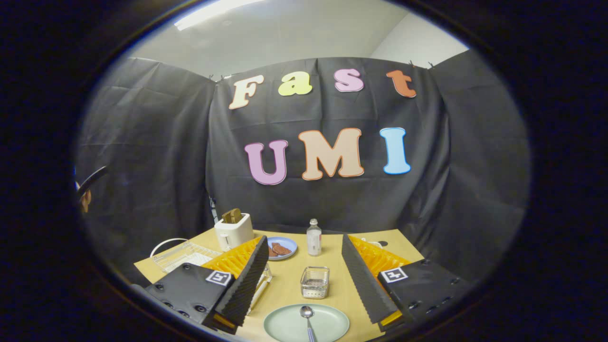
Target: Take the plate from the dish rack, then take the spoon from the basket and place it into the plate.
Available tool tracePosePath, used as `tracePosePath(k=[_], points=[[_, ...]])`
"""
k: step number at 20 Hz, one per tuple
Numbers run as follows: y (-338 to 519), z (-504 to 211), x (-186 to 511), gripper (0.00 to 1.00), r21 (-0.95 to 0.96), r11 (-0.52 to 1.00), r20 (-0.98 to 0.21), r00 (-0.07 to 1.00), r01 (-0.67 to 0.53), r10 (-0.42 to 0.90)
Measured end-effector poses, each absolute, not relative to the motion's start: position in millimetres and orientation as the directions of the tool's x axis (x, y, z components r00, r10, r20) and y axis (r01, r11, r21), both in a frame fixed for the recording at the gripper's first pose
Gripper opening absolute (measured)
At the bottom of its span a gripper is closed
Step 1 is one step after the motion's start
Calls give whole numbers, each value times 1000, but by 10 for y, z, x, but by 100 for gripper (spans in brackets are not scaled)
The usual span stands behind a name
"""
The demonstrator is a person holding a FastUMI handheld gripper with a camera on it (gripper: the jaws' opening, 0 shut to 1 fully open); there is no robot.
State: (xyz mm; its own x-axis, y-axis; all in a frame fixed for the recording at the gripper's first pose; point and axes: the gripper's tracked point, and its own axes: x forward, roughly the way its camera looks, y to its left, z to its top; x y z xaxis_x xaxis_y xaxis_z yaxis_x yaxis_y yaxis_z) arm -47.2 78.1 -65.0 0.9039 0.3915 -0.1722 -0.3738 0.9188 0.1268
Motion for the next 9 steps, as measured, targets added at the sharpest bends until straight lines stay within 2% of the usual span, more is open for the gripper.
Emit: tracePosePath(k=[9], points=[[783,-586,-483,97,120,925,-172,910,-362,378]])
